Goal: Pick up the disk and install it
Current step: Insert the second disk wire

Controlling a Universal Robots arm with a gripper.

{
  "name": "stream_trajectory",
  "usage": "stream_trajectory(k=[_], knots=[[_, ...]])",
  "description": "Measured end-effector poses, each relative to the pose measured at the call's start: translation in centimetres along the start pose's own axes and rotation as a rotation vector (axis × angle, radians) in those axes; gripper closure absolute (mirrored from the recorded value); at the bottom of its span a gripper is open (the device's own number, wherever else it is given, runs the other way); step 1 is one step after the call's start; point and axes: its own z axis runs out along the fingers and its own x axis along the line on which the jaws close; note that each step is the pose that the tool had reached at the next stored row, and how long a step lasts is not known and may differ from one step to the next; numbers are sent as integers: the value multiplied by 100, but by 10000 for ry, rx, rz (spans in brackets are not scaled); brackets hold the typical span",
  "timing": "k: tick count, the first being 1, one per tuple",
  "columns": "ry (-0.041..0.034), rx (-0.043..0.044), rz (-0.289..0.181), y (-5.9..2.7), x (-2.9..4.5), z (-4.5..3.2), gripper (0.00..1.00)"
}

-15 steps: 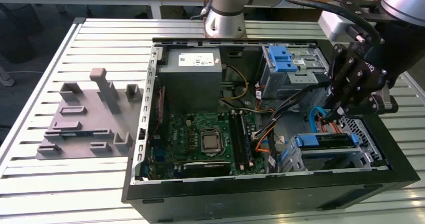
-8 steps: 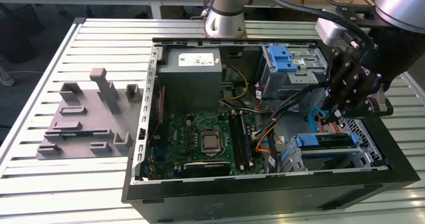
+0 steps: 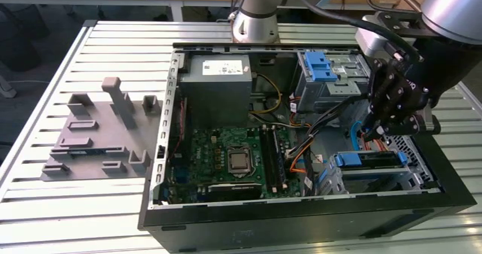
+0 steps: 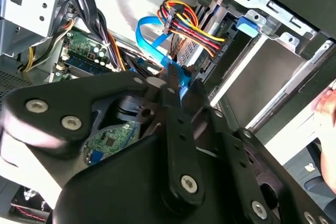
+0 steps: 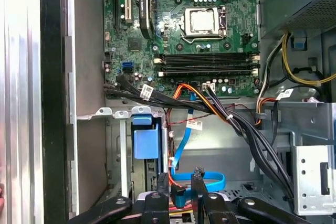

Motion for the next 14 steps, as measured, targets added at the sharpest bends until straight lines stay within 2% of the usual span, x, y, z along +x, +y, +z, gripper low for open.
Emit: stream_trajectory(k=[2, 3, 7, 11, 12, 14], knots=[[0, 0, 0, 0, 0, 2, 71], [-2, 0, 0, 0, 0, 3, 83], [-26, -1, -1, 0, 0, 13, 84], [-261, -11, -7, -2, 20, 41, 84], [-290, -13, -10, -3, 31, 46, 84], [-304, -14, -38, -4, 49, 53, 84]])
